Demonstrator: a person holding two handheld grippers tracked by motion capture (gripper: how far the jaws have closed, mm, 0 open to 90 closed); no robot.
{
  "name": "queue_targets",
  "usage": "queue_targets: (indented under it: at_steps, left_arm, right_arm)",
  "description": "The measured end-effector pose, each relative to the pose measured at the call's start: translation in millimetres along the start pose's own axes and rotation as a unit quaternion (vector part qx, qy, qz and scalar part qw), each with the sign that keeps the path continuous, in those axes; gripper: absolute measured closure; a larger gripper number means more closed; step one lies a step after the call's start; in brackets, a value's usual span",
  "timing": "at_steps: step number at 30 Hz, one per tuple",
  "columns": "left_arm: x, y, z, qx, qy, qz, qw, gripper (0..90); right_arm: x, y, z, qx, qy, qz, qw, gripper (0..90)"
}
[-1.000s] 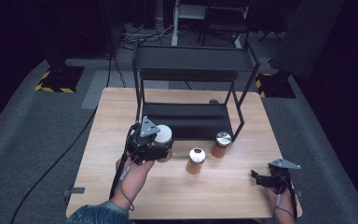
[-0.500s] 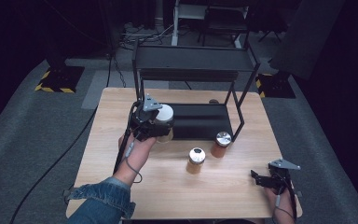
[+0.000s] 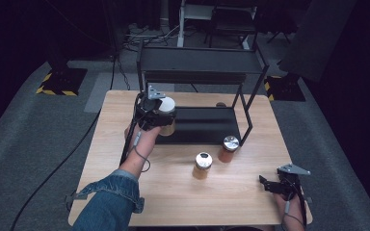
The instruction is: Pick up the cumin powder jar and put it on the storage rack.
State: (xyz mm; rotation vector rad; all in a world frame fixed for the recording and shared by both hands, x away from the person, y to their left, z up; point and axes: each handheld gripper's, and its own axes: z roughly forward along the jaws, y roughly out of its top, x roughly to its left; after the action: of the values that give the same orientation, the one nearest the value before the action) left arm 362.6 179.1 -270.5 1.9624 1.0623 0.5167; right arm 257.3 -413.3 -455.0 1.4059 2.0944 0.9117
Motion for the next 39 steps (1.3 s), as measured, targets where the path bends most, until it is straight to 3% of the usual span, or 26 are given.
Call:
queue_targets:
  at_steps: [16, 26, 39]
  left_arm:
    - [16.8, -1.8, 55.3, 0.024, 0.024, -0.031, 0.9989, 33.6]
    - [11.9, 1.3, 87.2, 0.055, 0.040, -0.031, 0.9972, 33.6]
    - [11.6, 2.0, 111.0, 0.093, 0.051, -0.040, 0.9936, 33.5]
  right_arm:
    - [-0.6, 1.0, 1.1, 0.000, 0.005, -0.004, 1.0000, 11.1]
    - [-0.7, 1.4, 1.3, 0.000, 0.006, -0.005, 1.0000, 11.1]
    - [-1.5, 1.5, 1.3, 0.001, 0.009, -0.008, 0.9999, 10.9]
